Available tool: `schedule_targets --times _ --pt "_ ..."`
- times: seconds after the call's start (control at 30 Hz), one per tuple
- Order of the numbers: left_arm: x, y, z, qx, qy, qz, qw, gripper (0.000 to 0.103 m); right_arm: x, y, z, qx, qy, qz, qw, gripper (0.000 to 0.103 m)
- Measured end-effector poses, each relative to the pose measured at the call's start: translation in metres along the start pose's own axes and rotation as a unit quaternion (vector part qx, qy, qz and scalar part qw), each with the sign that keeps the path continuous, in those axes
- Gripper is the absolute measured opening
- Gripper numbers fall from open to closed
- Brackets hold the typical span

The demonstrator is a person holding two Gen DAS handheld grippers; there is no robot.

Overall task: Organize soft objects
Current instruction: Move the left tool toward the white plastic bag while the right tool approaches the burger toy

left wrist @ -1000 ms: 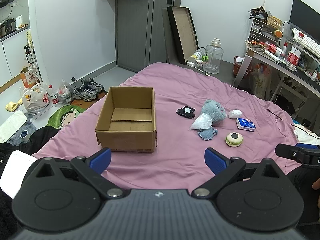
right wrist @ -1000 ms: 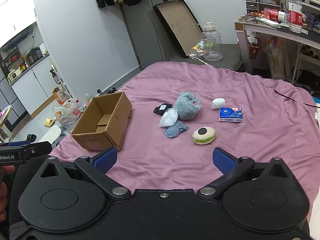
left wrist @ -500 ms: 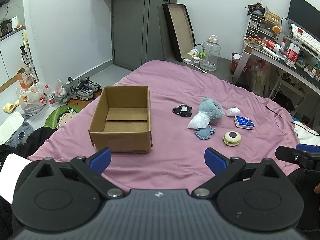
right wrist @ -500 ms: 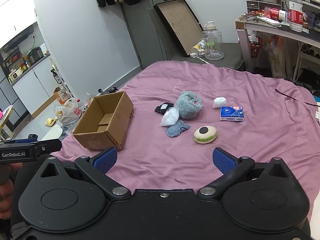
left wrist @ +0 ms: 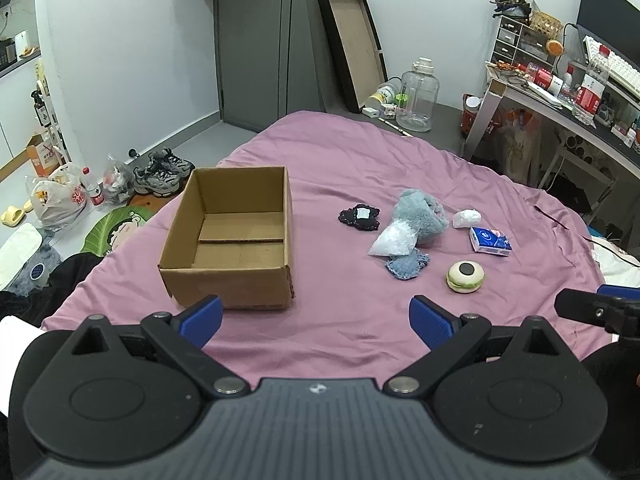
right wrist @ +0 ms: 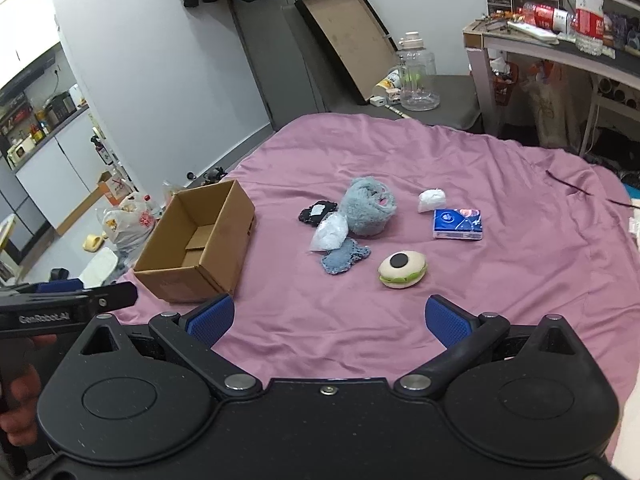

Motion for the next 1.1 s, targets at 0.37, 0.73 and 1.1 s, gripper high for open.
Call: schedule_targets --times 0.37,0.73,1.1 --pt "0.022 -0.009 0.010 -0.003 0.013 -0.006 0.9999 0.099 0.012 -0.017 0.017 0.020 0.005 -0.002 1.000 0.103" --pt "0.051 -0.022 0.026 -0.008 0.020 -0.014 0.9997 0.099 0.035 -0.040 0.032 0.059 0.017 -0.005 0.998 0.103" --pt "0.089 -0.041 0.031 -0.013 0.030 -0.023 0.9992 0.099 0.074 -0.065 0.041 0.117 0.038 -0.020 0.992 0.103"
Point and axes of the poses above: each gripper's, at about its wrist camera, not at the fingertips, and x roughly the way its jaws point, y to its left, z to its top, the point moved 9 cm from there along x, roughly the way its jaws point, and after that the axes turned 6 degrees about -x, right-handed, at the moved point
